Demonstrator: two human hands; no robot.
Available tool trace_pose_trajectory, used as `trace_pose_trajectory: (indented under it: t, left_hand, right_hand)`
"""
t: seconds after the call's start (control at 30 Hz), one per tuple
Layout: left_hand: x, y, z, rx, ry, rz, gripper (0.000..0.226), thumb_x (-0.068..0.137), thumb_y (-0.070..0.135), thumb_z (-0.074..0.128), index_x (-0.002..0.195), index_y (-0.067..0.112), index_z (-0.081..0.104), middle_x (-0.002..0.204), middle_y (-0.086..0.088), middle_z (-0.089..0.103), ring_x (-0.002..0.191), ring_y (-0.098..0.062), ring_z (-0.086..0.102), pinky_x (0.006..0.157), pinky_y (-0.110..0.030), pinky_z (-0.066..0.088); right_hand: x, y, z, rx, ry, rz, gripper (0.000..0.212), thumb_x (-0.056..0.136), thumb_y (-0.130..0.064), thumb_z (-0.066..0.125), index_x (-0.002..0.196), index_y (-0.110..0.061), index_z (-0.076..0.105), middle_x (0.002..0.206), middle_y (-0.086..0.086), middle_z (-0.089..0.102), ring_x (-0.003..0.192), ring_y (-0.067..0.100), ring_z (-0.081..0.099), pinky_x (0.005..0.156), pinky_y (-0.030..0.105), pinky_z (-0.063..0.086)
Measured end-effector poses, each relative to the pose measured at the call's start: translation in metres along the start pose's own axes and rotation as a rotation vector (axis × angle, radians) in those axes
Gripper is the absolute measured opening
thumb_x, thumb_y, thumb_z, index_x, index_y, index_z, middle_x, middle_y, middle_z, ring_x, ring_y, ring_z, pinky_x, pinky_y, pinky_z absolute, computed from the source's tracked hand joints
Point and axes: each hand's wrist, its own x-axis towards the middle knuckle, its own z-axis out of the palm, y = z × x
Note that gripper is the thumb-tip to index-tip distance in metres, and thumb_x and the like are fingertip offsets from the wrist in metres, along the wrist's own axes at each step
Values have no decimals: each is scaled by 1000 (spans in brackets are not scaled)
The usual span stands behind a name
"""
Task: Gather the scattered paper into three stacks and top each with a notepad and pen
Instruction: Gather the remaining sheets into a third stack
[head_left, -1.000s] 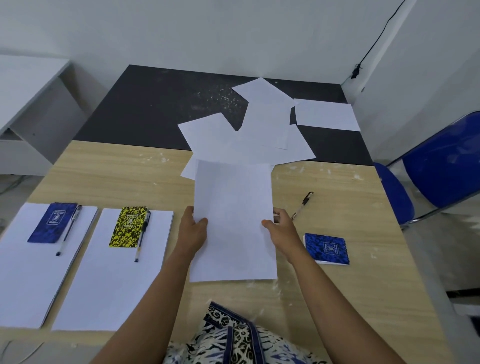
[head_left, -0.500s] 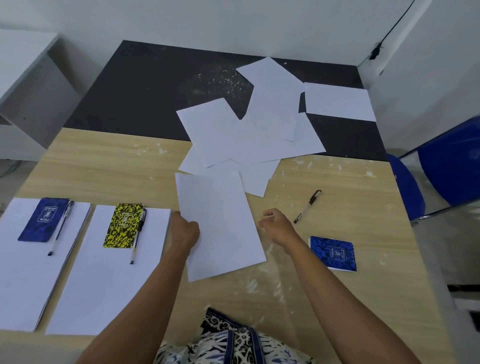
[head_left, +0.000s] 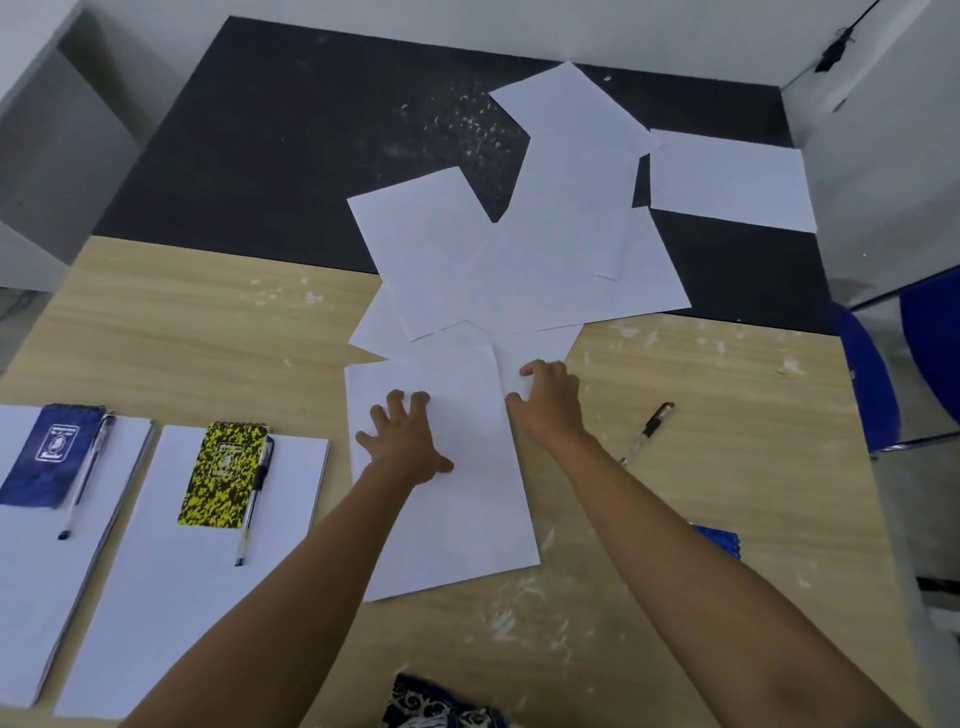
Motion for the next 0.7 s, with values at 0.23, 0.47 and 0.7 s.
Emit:
trace_pose_trajectory:
  t: [0.23,0.47,0.7]
  left_hand:
    - [16,13,-6,78,-154,-53,111,70,42,82,145,22,2,150,-10,-4,139,-40,3,107,-64,26]
    - [20,15,-9,94,-205,-61,115,72,42,80,146,19,-4,151,-13,-12,140,-44,-3,106,-65,27]
    - [18,11,-6,61,-184,-41,111,71,41,81,145,22,1,152,-11,-11,140,-42,-3,108,-64,25]
  right_hand:
    - [55,-17,2,-161,89,-164,54,90,-32,59,135,-9,40,157,8,20,144,29,20,106,46,33]
    - [82,-10,4,-322,75,-61,81,90,-56,50,149,-13,16,156,8,21,142,29,22,111,54,22]
    - [82,2,6,-442,225,-47,60,91,-59,47,135,-18,44,130,8,44,115,32,42,95,47,35]
